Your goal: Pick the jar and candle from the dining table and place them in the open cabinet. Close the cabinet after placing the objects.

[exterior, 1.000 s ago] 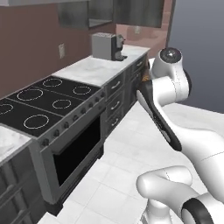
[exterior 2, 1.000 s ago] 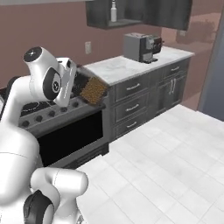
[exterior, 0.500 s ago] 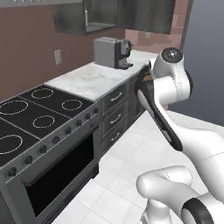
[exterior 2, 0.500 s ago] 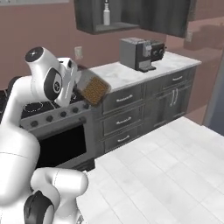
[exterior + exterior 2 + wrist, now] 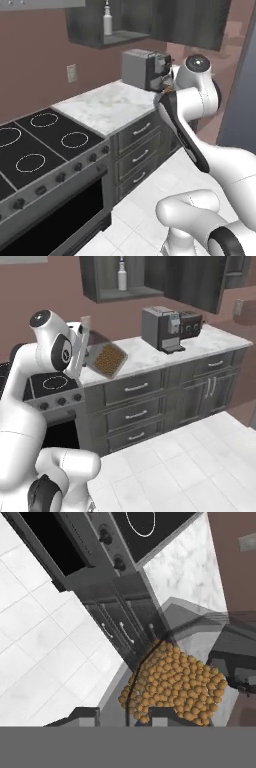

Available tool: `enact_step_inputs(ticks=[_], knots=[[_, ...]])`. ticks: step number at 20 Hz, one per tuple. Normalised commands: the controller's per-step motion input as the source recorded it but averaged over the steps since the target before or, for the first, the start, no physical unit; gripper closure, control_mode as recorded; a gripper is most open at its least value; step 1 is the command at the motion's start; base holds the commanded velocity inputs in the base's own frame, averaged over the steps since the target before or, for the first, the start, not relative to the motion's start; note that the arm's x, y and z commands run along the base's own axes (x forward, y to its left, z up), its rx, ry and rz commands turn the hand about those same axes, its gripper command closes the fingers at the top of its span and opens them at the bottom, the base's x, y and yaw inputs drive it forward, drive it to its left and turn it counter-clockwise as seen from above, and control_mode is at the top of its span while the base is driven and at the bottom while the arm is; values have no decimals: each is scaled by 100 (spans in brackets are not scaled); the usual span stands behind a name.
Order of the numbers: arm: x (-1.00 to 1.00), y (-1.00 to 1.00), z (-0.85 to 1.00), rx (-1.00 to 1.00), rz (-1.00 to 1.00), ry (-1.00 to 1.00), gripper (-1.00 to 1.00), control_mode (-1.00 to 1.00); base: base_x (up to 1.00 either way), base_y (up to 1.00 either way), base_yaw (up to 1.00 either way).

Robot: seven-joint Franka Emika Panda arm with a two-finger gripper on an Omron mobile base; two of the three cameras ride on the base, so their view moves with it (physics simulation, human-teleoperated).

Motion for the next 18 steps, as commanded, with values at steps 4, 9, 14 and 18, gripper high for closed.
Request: enact_step_inputs(ticks=[4,9,14,18], knots=[[0,0,0,0,0,0,100,100,100,-57,30],[0,0,0,0,0,0,100,100,100,-43,32],[0,0,0,0,0,0,100,100,100,-37,34],[0,0,0,0,0,0,100,100,83,-50,34]])
